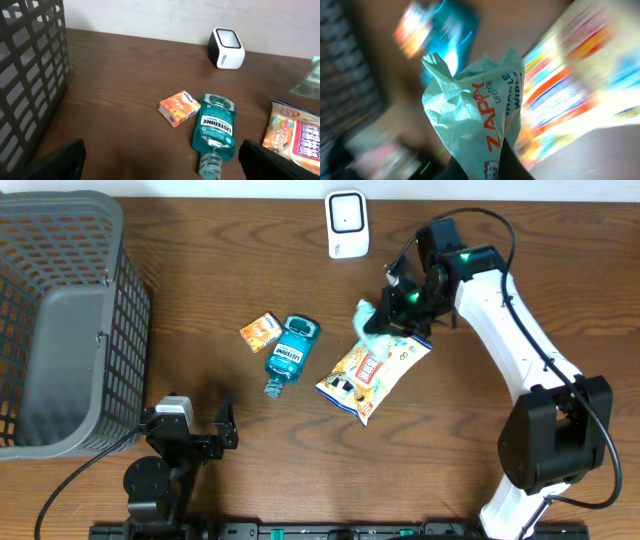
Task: Scan the item barcode
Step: 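Lift the wipes pack and carry it toward the white scanner, then hold the wipes pack in front of the scanner window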
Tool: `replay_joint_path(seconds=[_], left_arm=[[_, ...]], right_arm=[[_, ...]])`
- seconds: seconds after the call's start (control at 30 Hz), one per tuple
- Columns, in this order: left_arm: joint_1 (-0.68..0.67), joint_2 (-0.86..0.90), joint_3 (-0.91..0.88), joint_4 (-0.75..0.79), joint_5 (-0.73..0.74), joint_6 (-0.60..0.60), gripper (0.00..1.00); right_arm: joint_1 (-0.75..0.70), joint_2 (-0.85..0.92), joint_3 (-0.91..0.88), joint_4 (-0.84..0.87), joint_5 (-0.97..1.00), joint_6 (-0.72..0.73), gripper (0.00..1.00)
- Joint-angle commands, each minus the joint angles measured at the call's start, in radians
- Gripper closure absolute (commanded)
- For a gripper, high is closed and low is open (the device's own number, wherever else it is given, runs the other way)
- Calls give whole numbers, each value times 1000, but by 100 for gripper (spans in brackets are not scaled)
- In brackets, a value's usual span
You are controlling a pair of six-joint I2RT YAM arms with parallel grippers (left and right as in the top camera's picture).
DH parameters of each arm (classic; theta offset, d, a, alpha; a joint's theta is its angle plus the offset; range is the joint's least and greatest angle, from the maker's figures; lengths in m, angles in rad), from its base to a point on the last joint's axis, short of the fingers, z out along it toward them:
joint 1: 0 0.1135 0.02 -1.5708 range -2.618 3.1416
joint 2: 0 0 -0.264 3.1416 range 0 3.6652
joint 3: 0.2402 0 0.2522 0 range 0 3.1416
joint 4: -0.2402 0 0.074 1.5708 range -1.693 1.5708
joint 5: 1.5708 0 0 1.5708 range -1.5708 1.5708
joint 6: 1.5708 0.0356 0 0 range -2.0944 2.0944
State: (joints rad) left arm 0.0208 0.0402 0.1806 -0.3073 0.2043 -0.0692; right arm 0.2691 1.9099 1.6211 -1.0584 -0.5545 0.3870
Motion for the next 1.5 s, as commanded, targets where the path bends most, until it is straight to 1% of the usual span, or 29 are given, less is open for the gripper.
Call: replay_joint_path(seconds=[0.0,0.13,0.3,0.4,0.6,0.67,0.77,0.87,0.93,1.2,1.4,1.47], left_arm=[[3,-3,12,0,6,20,2],[3,-3,12,-1,5,20,2],[3,-3,12,-6,6,20,2],[3,-3,12,-7,5,20,2],[3,-3,12,-6,6,20,2],[3,-3,12,-6,6,20,2],[3,-3,12,-6,6,20,2],[3,-3,12,-6,6,20,2],[3,-3,12,-6,6,20,2],[3,-3,12,-6,6,20,2],[3,-3,12,-6,6,20,2],[3,-3,12,-6,6,20,2]], right_arm=[[37,-14,-1,88,308,27,99],[84,-13,-1,256,374,-128,99],[128,-12,-1,392,394,-192,99],[151,4,-1,533,434,-226,99],[180,76,-1,754,682,-228,99],[180,120,-1,834,709,-229,99],[180,169,-1,941,723,-278,99],[181,220,0,1077,799,-317,99],[182,243,0,1139,837,-322,99],[182,310,0,1333,841,-337,99],[183,406,22,1539,842,-348,99],[184,439,53,1546,841,-347,99]])
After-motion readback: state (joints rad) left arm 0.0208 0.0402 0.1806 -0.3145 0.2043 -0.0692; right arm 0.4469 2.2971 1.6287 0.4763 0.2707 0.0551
